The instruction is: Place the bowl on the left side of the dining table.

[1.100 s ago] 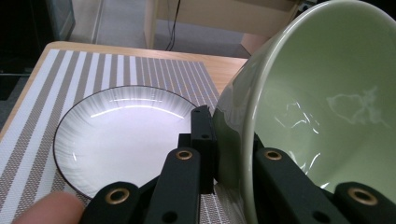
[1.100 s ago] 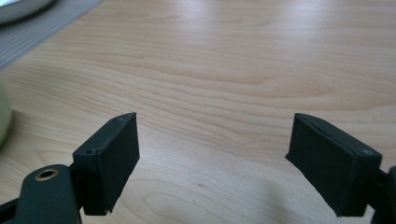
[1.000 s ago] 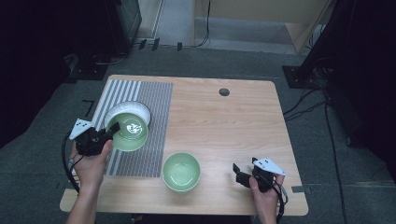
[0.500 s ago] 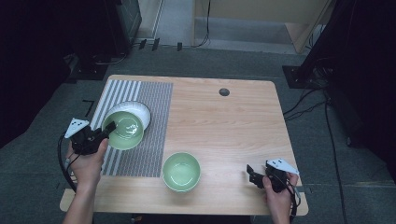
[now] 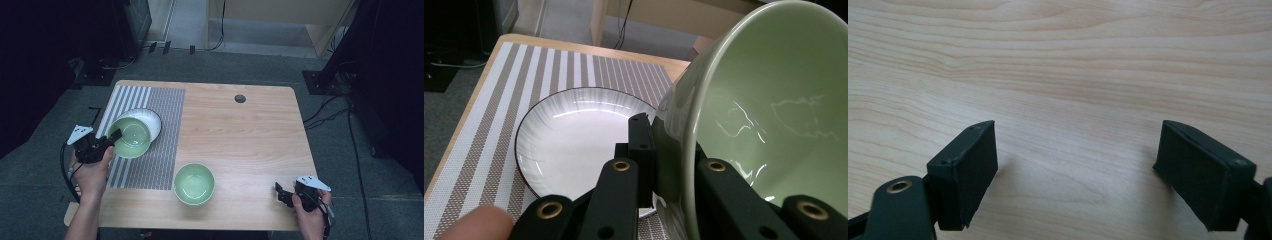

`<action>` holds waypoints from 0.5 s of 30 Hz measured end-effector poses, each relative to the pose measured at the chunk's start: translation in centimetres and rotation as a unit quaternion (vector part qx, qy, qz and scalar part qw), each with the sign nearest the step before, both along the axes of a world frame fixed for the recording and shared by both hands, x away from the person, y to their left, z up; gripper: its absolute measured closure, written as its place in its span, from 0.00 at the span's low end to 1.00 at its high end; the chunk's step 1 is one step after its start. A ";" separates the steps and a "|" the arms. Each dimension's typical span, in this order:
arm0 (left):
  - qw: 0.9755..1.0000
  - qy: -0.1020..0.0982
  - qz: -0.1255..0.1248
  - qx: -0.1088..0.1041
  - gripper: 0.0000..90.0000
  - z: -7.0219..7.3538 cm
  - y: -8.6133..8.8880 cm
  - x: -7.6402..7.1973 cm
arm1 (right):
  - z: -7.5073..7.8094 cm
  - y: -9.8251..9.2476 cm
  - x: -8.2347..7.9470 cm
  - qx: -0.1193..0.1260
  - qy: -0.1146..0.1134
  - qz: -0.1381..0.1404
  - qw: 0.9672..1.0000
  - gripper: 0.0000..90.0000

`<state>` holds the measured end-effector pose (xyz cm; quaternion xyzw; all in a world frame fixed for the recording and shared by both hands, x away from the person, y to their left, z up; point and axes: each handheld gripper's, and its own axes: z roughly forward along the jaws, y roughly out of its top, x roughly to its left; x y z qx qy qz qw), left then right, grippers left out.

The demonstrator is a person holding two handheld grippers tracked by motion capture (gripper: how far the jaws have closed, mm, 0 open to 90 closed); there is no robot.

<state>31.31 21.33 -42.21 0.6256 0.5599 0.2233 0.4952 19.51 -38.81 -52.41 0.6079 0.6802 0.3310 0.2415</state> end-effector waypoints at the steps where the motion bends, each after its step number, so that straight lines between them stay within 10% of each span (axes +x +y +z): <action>1: 1.000 0.001 0.001 0.000 0.93 0.0 0.1 0.1 | 0.0 -0.1 -0.1 -0.001 0.000 -0.003 1.000 0.19; 15: 0.999 0.016 0.017 -0.026 0.93 -0.7 1.3 2.0 | -0.1 -0.5 -0.4 -0.025 0.004 -0.004 1.000 0.16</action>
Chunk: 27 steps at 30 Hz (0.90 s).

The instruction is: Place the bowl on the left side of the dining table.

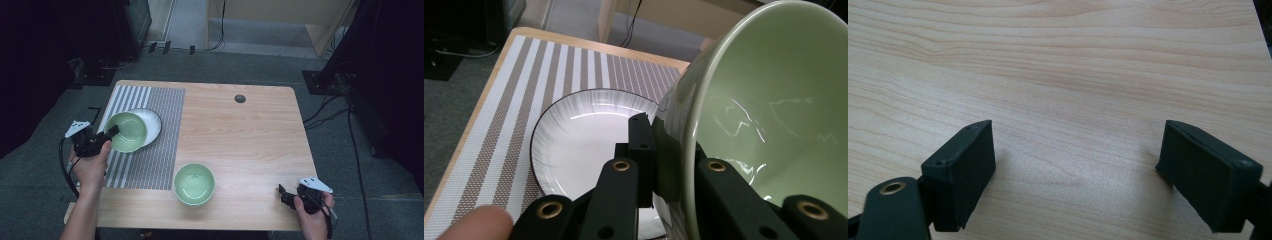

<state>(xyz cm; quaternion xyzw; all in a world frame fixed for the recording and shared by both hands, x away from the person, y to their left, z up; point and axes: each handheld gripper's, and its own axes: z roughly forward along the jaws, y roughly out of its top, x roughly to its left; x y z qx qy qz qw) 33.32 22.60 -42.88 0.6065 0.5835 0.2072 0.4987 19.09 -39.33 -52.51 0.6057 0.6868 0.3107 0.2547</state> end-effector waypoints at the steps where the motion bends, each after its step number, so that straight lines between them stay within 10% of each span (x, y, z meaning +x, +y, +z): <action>1: 1.000 0.002 0.001 -0.002 0.93 -0.1 0.0 0.2 | 0.0 0.0 0.0 0.000 0.000 0.000 1.000 0.16; 27: 0.995 0.097 0.040 -0.001 0.93 -5.0 1.2 5.8 | 0.0 0.0 0.0 0.000 0.001 0.002 1.000 0.16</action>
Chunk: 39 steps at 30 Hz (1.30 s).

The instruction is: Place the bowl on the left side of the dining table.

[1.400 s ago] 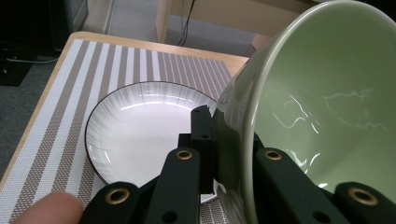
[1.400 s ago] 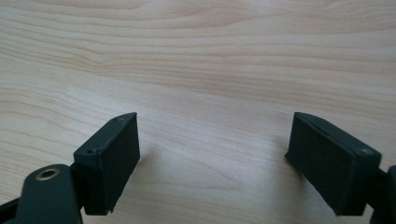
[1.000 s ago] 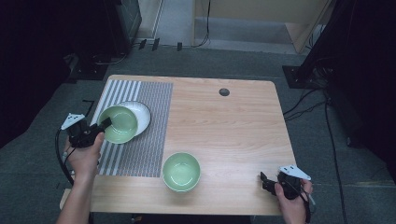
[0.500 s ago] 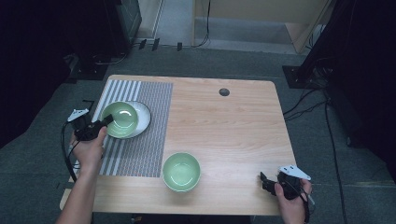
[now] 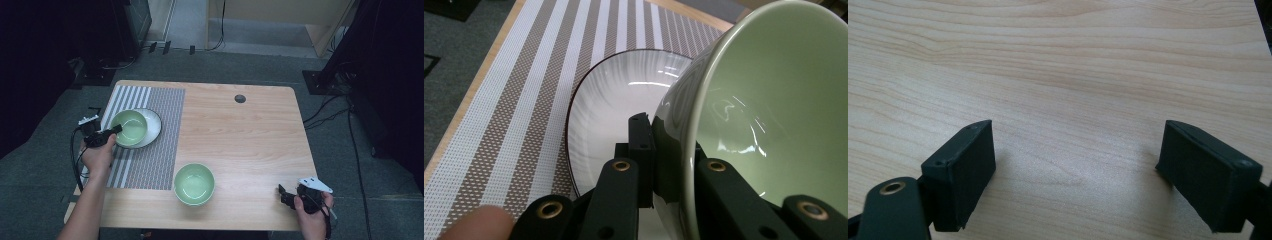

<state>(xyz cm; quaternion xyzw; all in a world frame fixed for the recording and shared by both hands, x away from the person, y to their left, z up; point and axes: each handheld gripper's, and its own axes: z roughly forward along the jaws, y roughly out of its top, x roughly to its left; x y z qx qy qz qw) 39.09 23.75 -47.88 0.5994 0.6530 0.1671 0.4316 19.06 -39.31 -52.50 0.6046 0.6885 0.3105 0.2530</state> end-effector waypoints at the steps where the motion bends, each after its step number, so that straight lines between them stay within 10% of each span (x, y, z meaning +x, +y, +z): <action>1: 1.000 0.003 0.000 -0.001 0.93 -0.1 0.0 0.1 | 0.0 0.0 0.0 0.000 0.000 0.001 1.000 0.16; 39: 0.992 0.125 0.023 -0.011 0.91 0.1 -0.8 4.8 | 0.0 0.1 0.0 0.000 -0.001 0.016 1.000 0.17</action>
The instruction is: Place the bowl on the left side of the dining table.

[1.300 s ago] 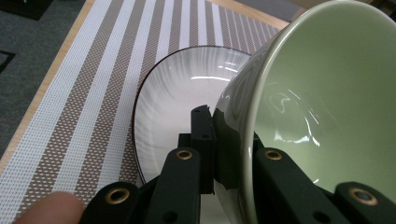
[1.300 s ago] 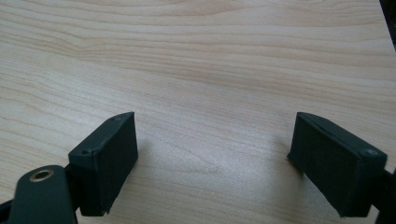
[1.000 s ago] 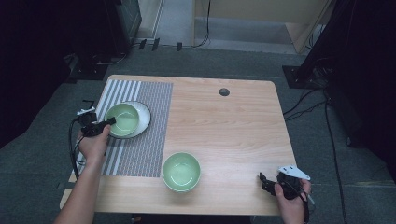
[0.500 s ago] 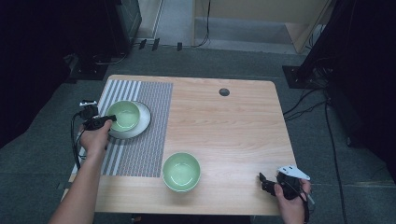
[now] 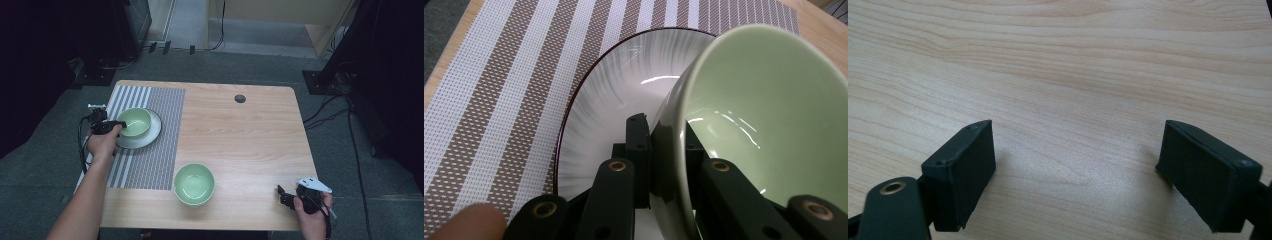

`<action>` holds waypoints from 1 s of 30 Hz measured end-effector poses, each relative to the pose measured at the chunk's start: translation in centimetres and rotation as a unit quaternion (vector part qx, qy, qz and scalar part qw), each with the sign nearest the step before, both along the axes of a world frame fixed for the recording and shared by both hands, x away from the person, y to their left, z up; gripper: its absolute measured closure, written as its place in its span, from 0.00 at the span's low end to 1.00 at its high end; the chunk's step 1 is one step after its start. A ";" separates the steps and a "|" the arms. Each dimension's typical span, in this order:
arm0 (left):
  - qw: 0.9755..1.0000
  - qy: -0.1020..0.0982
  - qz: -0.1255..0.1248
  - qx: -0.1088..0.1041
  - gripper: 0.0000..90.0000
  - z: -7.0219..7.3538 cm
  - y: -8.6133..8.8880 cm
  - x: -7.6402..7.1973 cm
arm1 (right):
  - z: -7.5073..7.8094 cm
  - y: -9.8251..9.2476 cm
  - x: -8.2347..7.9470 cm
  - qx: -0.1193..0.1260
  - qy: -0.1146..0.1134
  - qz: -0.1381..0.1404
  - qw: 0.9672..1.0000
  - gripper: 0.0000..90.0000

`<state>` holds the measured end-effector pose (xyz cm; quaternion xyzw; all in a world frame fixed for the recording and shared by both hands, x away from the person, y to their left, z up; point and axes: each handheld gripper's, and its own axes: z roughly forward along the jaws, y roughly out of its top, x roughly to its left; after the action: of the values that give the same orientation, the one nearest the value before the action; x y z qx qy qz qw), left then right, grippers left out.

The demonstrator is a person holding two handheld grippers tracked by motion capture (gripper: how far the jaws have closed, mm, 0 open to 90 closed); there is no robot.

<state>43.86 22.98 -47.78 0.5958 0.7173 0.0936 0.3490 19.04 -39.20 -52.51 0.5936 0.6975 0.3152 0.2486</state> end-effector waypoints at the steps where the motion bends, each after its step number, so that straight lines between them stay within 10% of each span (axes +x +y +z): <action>1: 1.000 -0.001 -0.002 -0.001 0.90 0.0 0.0 0.0 | 0.0 0.0 0.0 0.000 0.000 0.000 1.000 0.17; 8: 0.999 -0.024 -0.018 -0.030 0.63 0.4 -0.1 -0.2 | 0.0 0.0 0.0 0.000 0.000 0.000 1.000 0.17; 18: 0.998 -0.059 -0.023 -0.012 0.20 2.0 -0.3 -1.3 | 0.0 0.0 0.0 0.000 0.001 -0.003 1.000 0.14; 30: 0.990 -0.130 -0.055 -0.022 0.11 4.3 -0.8 -3.9 | -0.1 0.1 0.2 -0.003 0.019 -0.008 1.000 0.00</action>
<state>39.97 22.17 -43.48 0.6091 0.6342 0.1346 0.4568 19.28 -39.07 -52.64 0.6047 0.6981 0.2995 0.2393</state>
